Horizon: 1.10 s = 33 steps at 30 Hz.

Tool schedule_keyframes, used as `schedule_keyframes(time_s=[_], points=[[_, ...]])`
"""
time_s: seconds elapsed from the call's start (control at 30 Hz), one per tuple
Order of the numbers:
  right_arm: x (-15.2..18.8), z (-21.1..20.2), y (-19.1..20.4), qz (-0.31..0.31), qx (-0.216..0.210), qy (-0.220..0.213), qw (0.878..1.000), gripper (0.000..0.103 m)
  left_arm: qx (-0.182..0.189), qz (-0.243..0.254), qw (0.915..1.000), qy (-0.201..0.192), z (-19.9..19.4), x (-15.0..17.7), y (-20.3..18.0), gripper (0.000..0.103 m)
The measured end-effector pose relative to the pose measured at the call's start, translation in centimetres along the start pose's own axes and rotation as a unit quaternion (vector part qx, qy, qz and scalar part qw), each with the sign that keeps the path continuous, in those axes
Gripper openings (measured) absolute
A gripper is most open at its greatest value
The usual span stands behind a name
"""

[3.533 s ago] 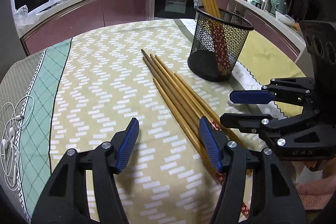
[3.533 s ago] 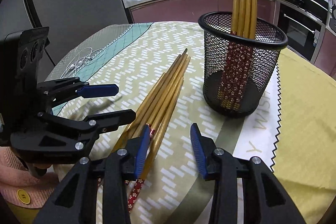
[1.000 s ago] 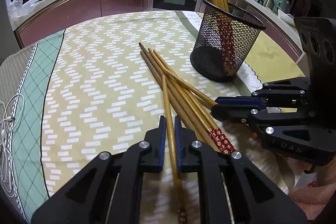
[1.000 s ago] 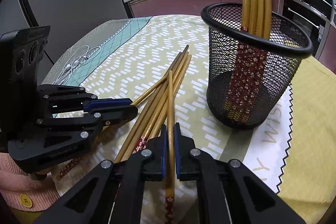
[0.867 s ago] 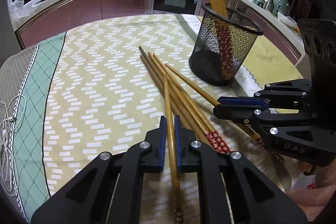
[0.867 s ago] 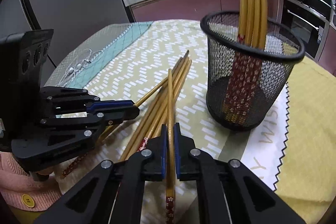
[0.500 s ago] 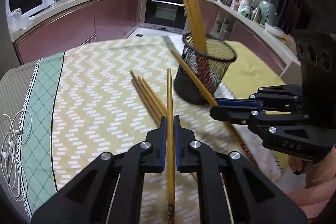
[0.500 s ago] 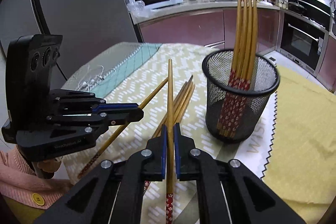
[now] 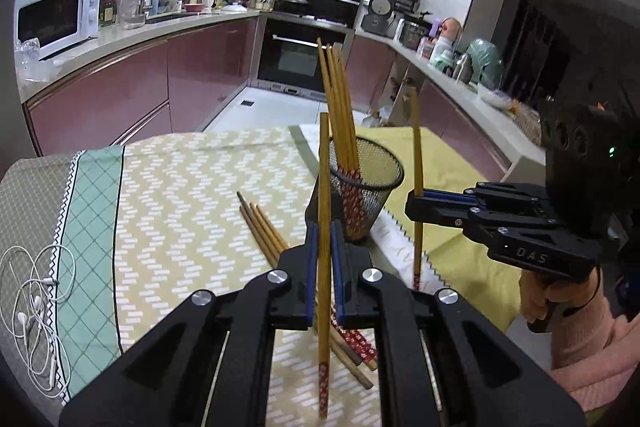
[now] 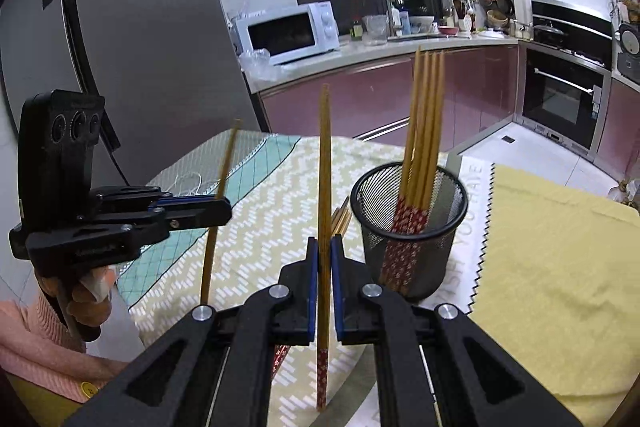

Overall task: Organize utensils
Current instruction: 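Carry the upright chopstick over the mesh cup and lower it in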

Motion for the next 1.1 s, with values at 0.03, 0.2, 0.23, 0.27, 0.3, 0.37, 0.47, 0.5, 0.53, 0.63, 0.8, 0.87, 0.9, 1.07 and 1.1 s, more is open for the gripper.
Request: schedule_keyframes(time_s=[0.03, 0.2, 0.23, 0.27, 0.3, 0.37, 0.47, 0.5, 0.53, 0.63, 0.8, 0.87, 0.9, 1.07, 1.1], points=[[-0.2, -0.3, -0.1, 0.001, 0.0, -0.004, 1.0, 0.006, 0.001, 0.001, 1.0, -0.006, -0.4, -0.3, -0.1, 0.007], [-0.9, -1.2, -0.3, 0.001, 0.003, -0.021, 1.0, 0.006, 0.004, 0.0, 0.9996, -0.026, -1.8, -1.5, -0.3, 0.007], [-1.2, -1.5, -0.3, 0.0, 0.004, -0.025, 1.0, 0.006, 0.006, -0.002, 0.9995, -0.03, -2.1, -1.7, -0.3, 0.007], [-1.3, -1.7, -0.4, 0.0, 0.005, -0.028, 1.0, 0.006, 0.007, -0.003, 0.9995, -0.032, -2.2, -1.9, -0.3, 0.007], [-1.4, -1.8, -0.4, 0.0, 0.005, -0.031, 1.0, 0.006, 0.007, -0.004, 0.9993, -0.036, -2.4, -2.1, -0.2, 0.007], [-2.1, -2.2, -0.5, -0.001, 0.006, -0.039, 0.999, 0.006, 0.01, -0.008, 0.9988, -0.046, -2.8, -2.8, -0.2, 0.007], [-3.0, -2.6, -0.7, -0.003, 0.01, -0.05, 0.999, 0.006, 0.01, -0.01, 0.998, -0.061, -3.1, -3.8, -0.3, 0.007], [-3.3, -2.8, -0.8, -0.003, 0.011, -0.054, 0.998, 0.006, 0.011, -0.011, 0.9977, -0.066, -3.2, -4.2, -0.4, 0.007], [-3.6, -3.0, -0.8, -0.003, 0.013, -0.057, 0.998, 0.006, 0.013, -0.011, 0.9975, -0.069, -3.3, -4.5, -0.5, 0.007], [-4.6, -3.4, -1.0, -0.006, 0.018, -0.066, 0.998, 0.006, 0.015, -0.01, 0.9968, -0.078, -3.3, -5.3, -0.8, 0.007], [-6.2, -4.8, -1.1, -0.014, 0.023, -0.088, 0.996, 0.006, 0.026, -0.009, 0.9945, -0.101, -3.9, -7.6, -1.5, 0.007], [-6.9, -5.2, -1.2, -0.015, 0.025, -0.096, 0.995, 0.006, 0.027, -0.006, 0.9935, -0.11, -4.1, -8.5, -1.6, 0.007], [-7.3, -5.5, -1.3, -0.015, 0.026, -0.1, 0.995, 0.006, 0.028, -0.005, 0.9929, -0.116, -4.2, -9.1, -1.8, 0.007], [-9.2, -6.6, -1.8, -0.019, 0.03, -0.121, 0.992, 0.006, 0.034, 0.003, 0.9901, -0.136, -4.4, -11.6, -2.6, 0.007], [-9.5, -6.7, -1.9, -0.019, 0.03, -0.124, 0.992, 0.006, 0.034, 0.003, 0.9894, -0.141, -4.5, -12.1, -2.7, 0.007]])
Point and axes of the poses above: each gripper's, at about its wrist camera, not at the fingertips, and z roughly the way its jaws point, y to its left, x to its underside, the point moved 9 cm from there along z, roughly the way its jaws point, and after that the axes turned 3 degrees about z, right-handed, at the moved point
